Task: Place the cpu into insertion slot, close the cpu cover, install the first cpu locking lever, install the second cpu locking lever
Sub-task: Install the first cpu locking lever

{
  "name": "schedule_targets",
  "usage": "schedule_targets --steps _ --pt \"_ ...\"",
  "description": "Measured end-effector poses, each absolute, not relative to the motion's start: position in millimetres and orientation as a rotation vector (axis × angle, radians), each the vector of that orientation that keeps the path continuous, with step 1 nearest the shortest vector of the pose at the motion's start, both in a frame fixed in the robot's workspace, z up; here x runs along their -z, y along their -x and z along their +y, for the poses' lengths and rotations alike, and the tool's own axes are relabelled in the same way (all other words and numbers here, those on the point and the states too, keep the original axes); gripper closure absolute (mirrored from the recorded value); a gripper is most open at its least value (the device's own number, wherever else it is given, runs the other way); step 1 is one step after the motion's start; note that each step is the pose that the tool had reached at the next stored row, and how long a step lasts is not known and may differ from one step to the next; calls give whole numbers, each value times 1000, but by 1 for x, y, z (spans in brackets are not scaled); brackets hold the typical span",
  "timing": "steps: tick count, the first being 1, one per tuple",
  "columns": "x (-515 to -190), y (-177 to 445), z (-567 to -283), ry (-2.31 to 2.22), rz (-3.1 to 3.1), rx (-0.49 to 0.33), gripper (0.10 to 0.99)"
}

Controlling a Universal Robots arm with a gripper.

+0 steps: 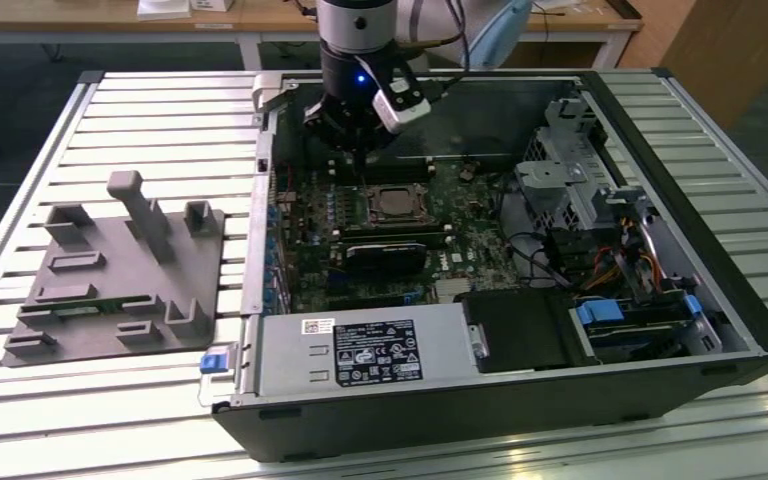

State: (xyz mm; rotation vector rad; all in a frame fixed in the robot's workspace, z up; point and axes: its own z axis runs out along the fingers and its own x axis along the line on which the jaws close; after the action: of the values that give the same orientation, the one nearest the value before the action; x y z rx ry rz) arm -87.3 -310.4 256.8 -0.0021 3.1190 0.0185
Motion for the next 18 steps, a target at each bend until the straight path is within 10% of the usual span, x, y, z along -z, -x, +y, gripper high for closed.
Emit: schedule_targets --steps 18 --pt "-255 100 -290 2 3119 -19 980"
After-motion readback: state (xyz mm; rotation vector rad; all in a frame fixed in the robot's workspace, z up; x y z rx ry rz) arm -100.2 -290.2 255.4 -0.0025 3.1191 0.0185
